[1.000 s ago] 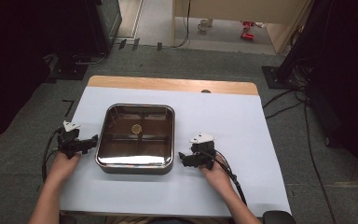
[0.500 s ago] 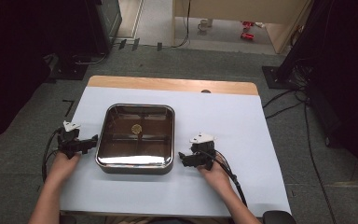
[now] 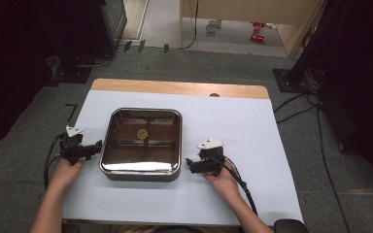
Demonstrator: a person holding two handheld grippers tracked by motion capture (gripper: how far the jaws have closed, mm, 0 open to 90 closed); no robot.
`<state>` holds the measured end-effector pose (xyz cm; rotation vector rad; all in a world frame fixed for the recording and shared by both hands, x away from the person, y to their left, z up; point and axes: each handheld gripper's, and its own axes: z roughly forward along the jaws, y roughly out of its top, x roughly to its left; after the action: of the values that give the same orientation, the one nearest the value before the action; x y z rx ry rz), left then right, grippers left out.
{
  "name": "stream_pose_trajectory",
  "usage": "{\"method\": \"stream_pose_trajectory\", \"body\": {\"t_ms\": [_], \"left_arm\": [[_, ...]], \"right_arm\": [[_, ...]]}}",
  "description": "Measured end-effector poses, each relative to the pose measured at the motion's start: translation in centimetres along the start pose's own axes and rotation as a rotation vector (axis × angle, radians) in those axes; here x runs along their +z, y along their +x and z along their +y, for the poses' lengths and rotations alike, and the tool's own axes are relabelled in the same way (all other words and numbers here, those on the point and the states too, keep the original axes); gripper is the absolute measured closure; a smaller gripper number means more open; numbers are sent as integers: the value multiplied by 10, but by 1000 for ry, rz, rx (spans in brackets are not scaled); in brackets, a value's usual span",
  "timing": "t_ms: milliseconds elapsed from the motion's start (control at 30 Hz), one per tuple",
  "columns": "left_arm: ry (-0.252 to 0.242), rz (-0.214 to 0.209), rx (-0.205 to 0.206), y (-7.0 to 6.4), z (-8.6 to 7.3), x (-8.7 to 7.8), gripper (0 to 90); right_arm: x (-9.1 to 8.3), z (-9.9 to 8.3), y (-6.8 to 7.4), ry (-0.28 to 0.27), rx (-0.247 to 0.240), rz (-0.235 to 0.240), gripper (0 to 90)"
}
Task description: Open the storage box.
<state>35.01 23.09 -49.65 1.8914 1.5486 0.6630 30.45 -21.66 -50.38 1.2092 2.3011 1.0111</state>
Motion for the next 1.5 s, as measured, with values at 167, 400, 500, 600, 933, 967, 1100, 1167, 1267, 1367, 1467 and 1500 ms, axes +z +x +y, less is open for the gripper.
{"method": "stream_pose_trajectory", "body": {"t_ms": [167,400,500,600,933,967,1100,1167,1267,1367,1467,1500], "left_arm": [[0,0,0,0,0,0,121],[0,0,0,0,0,0,121],[0,0,0,0,0,0,121],[1,0,0,0,0,0,121],[0,0,0,0,0,0,121],[1,0,0,0,0,0,121],[0,0,0,0,0,0,121],[0,0,0,0,0,0,121],[0,0,0,0,0,0,121],[0,0,0,0,0,0,121],[0,0,0,0,0,0,121],[0,0,0,0,0,0,121]], "right_arm": [[0,0,0,0,-1,-1,97],[0,0,0,7,2,1,102],[-2,3,1,26,0,0,146],[-5,5,2,45,-2,3,192],[-9,10,2,83,-2,30,283],[-9,11,2,80,-5,33,285],[-12,13,3,69,-5,42,302],[-17,15,1,59,12,64,346],[-19,16,0,55,25,78,356],[-21,17,2,53,17,91,356],[-26,21,3,51,8,93,364],[-28,23,3,51,10,98,380]]}}
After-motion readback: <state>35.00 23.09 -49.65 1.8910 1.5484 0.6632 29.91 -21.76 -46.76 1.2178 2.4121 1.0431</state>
